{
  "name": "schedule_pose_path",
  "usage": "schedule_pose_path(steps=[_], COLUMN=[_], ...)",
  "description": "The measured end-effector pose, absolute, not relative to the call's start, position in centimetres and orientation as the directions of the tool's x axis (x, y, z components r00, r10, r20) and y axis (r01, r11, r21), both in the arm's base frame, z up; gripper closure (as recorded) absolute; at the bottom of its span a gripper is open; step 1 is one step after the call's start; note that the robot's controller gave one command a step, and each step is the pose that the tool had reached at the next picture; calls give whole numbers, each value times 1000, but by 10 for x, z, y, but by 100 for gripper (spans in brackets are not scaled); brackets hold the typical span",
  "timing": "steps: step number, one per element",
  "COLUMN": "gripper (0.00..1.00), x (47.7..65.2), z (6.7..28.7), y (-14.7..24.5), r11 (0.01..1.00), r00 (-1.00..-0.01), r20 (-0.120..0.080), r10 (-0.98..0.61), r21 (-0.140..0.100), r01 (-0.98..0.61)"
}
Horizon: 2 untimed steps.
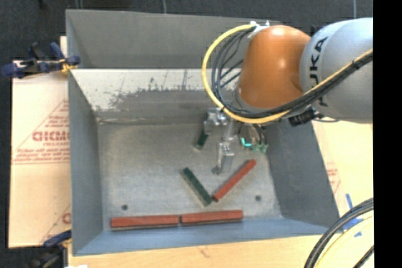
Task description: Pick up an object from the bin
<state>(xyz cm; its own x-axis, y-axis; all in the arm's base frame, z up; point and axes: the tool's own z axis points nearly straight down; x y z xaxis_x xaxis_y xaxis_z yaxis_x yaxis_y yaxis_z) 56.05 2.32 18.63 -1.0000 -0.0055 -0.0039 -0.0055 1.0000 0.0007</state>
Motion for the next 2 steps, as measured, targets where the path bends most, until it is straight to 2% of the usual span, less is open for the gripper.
schedule_pose_path(steps=[1, 2], gripper=[0, 0], x=[548, 539], z=[143, 99], y=[9, 9], r11=[1000, 983], r00=[-1000, -983], r20=[-12, -3], r10=[-24, -185], r21=[-1, -1], r01=[-24, -185])
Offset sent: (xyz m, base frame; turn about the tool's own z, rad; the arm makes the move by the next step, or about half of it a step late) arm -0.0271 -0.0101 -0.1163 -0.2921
